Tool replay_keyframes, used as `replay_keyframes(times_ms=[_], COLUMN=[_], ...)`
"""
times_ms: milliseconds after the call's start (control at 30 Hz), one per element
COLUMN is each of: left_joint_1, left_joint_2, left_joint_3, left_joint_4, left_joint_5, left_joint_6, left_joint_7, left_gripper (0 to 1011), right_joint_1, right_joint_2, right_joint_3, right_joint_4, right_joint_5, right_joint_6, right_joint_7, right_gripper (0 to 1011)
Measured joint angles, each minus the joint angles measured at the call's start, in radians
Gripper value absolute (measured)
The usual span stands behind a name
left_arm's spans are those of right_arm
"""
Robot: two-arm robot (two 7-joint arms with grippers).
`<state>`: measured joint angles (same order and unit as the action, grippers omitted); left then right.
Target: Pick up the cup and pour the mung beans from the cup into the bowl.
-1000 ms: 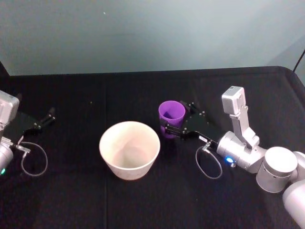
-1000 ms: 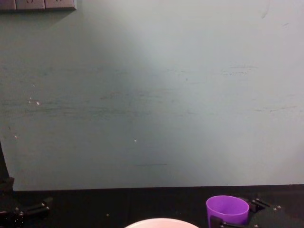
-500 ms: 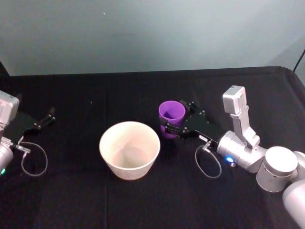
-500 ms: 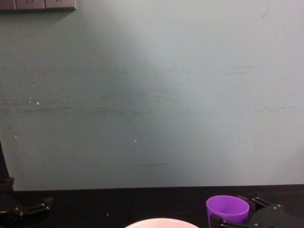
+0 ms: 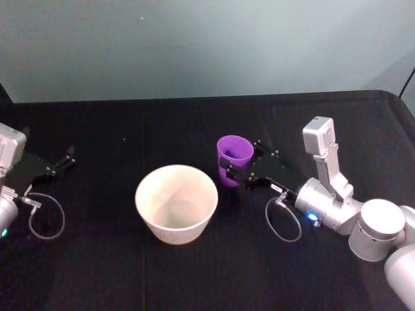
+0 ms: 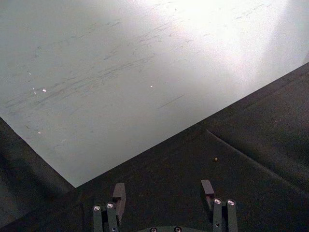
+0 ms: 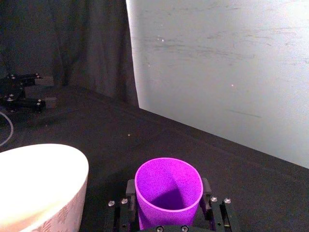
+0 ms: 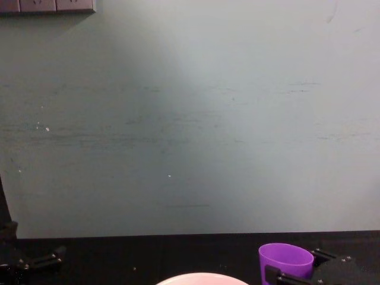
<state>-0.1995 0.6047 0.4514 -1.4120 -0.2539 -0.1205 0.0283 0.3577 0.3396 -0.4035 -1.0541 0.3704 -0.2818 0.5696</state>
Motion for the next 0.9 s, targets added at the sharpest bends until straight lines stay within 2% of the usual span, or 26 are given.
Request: replay_keyframes(times_ms=[233,400,533,667,700,900], left_joint_1=[0.000,0.000,0.000,0.000,0.000,0.000], left_joint_2=[0.000,0.000,0.000,0.000,0.000,0.000], left_joint_3=[0.000,0.000,0.000,0.000,0.000,0.000], left_joint_4=[0.000,0.000,0.000,0.000,0.000,0.000], left_joint_5=[0.000,0.000,0.000,0.000,0.000,0.000], left_joint_6=[0.000,0.000,0.000,0.000,0.000,0.000], left_joint_7=[0.000,0.000,0.000,0.000,0.000,0.000], left_gripper=[1011,1012,1011,1012,1012,1011], right_joint_1=[0.000,-0.024,-0.039,-0.062,-0.072,-0.097], right_joint_2=[0.000,0.013,0.024,0.049,0.062,0.107], right_joint_3=[0.000,0.011,0.024,0.042,0.049,0.077], right_joint_4=[-0.001,-0.057,-0.118,-0.223,-0.269,-0.418], right_joint_5=[-0.001,-0.047,-0.071,-0.082,-0.082,-0.064], right_joint_6=[0.001,0.007,0.042,0.121,0.154,0.268], right_joint_7=[-0.001,-0.053,-0.084,-0.104,-0.106,-0.114], right_gripper=[742,724,722,722,722,722])
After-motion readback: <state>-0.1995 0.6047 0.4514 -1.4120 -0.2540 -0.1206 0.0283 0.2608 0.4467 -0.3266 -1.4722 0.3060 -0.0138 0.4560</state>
